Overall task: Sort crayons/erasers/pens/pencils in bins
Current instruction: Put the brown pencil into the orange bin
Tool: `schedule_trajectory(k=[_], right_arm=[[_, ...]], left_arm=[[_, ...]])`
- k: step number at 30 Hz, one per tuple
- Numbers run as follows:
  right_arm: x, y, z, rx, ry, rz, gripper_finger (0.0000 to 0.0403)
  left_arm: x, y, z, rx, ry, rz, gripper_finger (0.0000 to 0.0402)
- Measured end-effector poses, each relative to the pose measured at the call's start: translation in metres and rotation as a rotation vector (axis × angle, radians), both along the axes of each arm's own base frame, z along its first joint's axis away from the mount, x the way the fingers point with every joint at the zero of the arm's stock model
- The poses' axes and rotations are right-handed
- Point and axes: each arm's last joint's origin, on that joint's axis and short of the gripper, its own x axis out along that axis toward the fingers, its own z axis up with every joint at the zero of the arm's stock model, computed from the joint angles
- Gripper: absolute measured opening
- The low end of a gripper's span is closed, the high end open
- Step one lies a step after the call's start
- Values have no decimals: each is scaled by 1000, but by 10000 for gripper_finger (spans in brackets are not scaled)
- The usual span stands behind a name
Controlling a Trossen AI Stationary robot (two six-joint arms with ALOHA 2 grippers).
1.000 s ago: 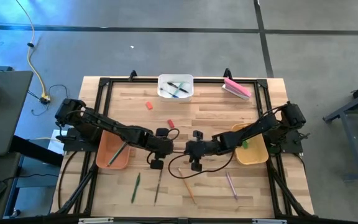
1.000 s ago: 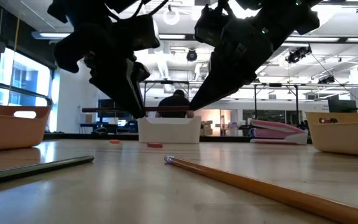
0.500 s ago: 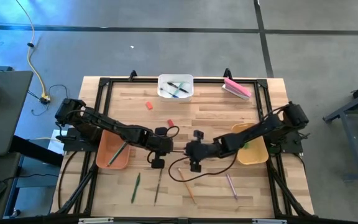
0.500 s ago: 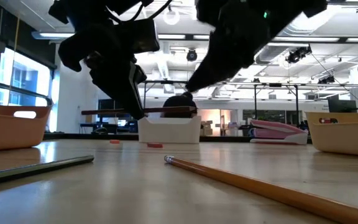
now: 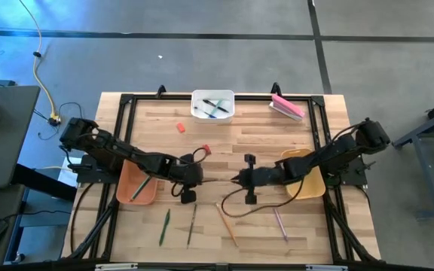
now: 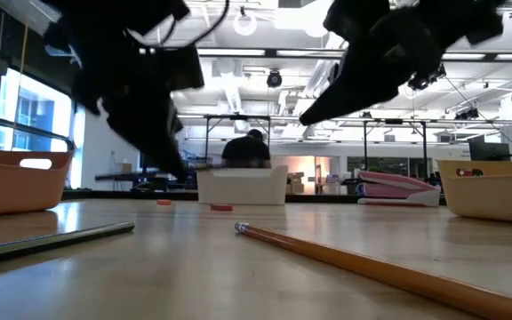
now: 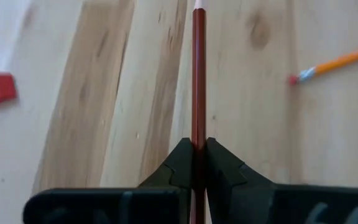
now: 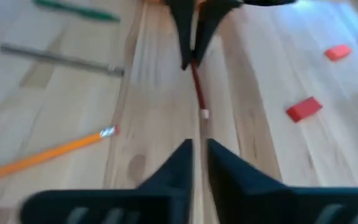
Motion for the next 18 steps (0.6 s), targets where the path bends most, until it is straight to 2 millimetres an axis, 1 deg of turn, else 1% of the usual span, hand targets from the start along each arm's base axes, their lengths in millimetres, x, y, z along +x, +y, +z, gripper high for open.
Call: schedule_trajectory(k=[2,6,9,12,18], right_arm=[[-5,-8,-4,23,-60,-15,8],[-15,-22,-4,57,-173,-56,20],[-23,-30,-3,66,-226,-75,13],[-28,-38,-4,46,-269,-84,2],[-31,-49,-5,33,-280,-108,2]], left_arm=[[-2,-1,11,-10,-42,16,6],[-13,-2,33,-35,-88,88,6],[-28,-4,47,-25,-84,166,6],[-48,-6,57,-25,-46,254,6],[-90,-14,75,-73,7,447,6]])
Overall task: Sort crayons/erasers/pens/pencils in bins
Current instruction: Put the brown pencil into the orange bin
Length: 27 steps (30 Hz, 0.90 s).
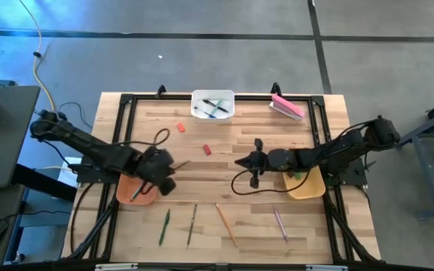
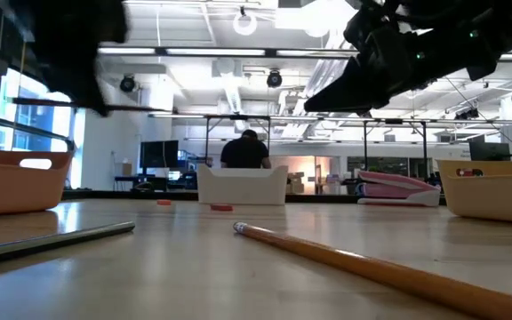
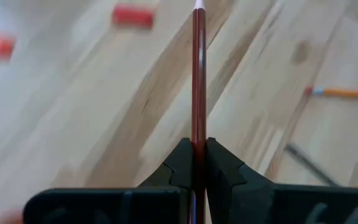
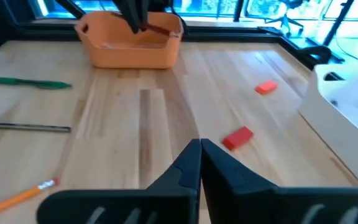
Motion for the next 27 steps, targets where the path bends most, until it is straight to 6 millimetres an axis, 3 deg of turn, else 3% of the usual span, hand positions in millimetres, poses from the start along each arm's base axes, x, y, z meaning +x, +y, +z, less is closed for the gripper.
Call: schedule_trajectory(k=[5,11,17,27], right_arm=[[0,0,0,0,-2,17,2],[0,0,2,-1,-5,18,0],[0,1,1,-1,3,22,0],[0,1,1,0,2,25,0]], left_arm=[[-34,-8,2,-25,85,167,6],[-56,-18,2,-29,107,297,5],[-77,-27,-16,-46,141,360,5],[-75,-33,-16,-56,137,386,5]])
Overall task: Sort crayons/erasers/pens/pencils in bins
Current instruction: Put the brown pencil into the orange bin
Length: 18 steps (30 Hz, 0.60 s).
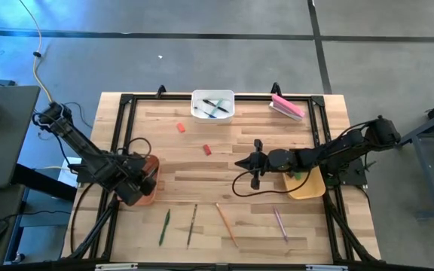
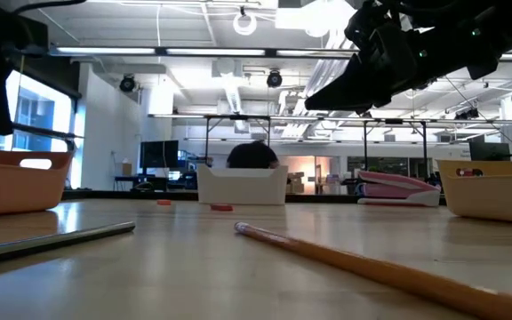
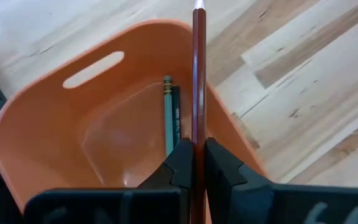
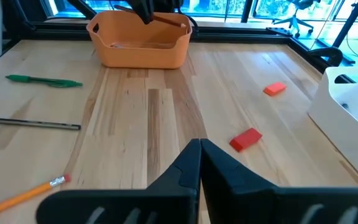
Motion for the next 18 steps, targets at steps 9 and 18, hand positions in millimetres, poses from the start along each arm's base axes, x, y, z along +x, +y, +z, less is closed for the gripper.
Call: schedule_trajectory(k=[9,18], right_arm=[[0,0,1,-2,-6,4,0],[0,0,1,3,-6,16,0]], left_arm=[[4,-17,-13,5,12,37,5],[-1,-34,-25,4,23,120,5]])
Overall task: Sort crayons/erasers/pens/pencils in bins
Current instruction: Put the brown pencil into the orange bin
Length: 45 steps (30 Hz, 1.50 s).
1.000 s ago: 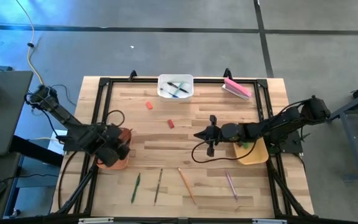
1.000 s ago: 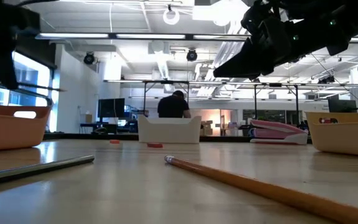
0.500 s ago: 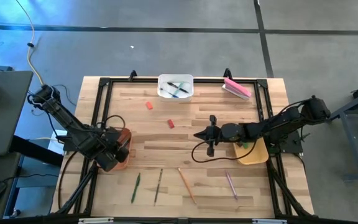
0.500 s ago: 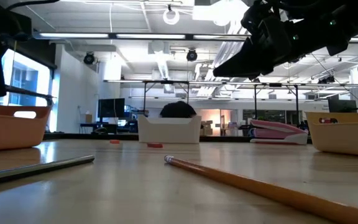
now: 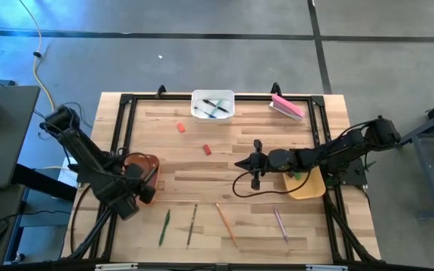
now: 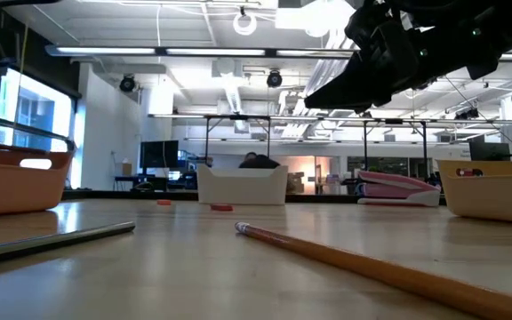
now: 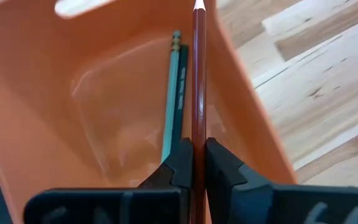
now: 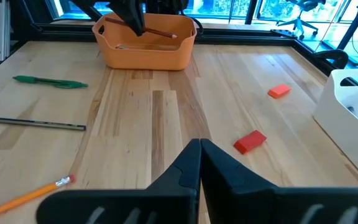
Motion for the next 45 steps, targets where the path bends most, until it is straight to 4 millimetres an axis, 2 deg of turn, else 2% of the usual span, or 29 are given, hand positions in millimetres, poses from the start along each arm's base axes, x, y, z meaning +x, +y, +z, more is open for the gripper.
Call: schedule_trajectory(k=[11,21,30,36,45], right_arm=[[0,0,0,4,0,1,0],[0,0,0,4,0,0,0],[0,0,0,7,-1,-1,0],[0,0,0,5,-1,0,0],[0,0,0,5,-1,1,0]], left_arm=[[4,-11,-23,106,84,12,5],[11,-15,-37,179,92,4,5],[17,-9,-36,164,129,-9,5],[13,-6,-28,124,127,-1,6],[12,-6,-26,103,130,-12,51]])
